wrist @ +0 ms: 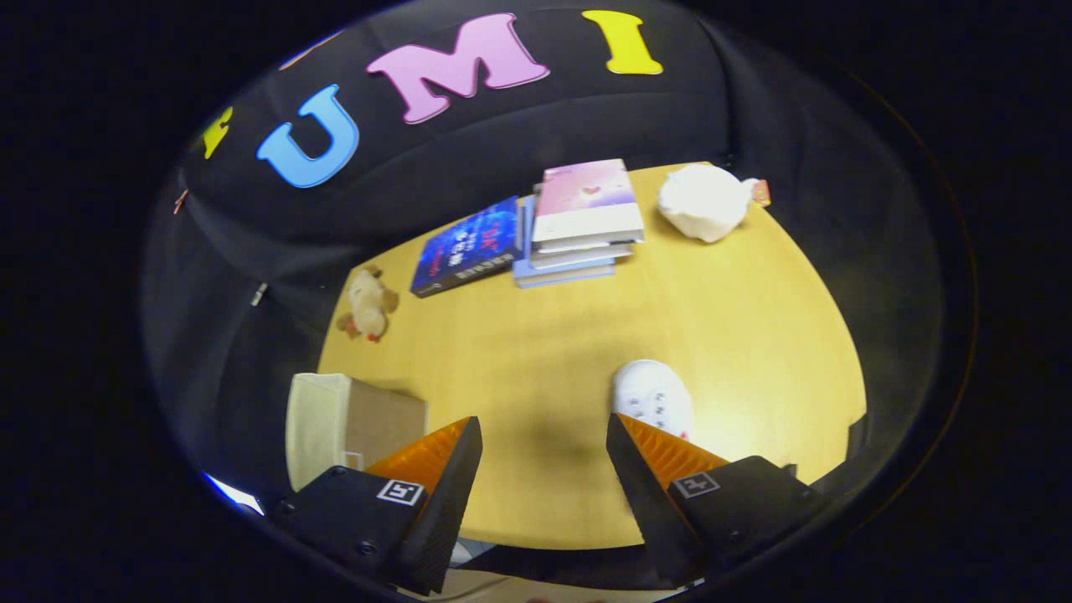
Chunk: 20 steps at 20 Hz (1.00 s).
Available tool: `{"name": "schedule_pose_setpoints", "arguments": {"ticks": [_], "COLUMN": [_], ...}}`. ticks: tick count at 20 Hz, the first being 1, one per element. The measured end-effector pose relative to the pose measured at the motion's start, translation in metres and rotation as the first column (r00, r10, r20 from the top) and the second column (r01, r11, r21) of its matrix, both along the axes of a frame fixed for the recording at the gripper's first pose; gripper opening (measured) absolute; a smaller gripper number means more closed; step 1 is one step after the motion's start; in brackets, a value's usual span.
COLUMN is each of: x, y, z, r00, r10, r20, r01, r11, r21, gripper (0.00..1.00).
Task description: Open the storage box then place both shoes into the box .Put the left shoe in first, then the right shoe, with the right side of both shoes facing outward in a uniform manner.
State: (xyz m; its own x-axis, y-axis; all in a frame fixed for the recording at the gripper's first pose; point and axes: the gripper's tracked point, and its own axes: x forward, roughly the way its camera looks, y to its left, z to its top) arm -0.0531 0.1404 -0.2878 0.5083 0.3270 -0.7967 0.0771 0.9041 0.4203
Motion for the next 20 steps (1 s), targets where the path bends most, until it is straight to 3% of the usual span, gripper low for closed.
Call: {"name": "schedule_pose_setpoints", "arguments": {"ticks": [2, 6, 10, 13, 17, 20], "x": [-0.008, -0.017, -0.031, -0.034, -0.035, -0.033], "y": [-0.035, -0.061, -0.053, -0.042, -0.048, -0.051], "z": [-0.035, -0.094, -0.141, -0.161, -0.173, -0.165], "r00": [0.999, 0.987, 0.964, 0.951, 0.934, 0.935], "r10": [-0.011, -0.010, 0.068, 0.125, 0.158, 0.116], "r20": [-0.052, -0.161, -0.257, -0.283, -0.320, -0.334], "r01": [0.009, 0.006, -0.055, -0.094, -0.097, -0.041], "r11": [0.999, 1.000, 0.997, 0.988, 0.975, 0.974], "r21": [-0.048, -0.023, 0.054, 0.123, 0.199, 0.223], "gripper": [0.91, 0.89, 0.78, 0.77, 0.66, 0.31]}}
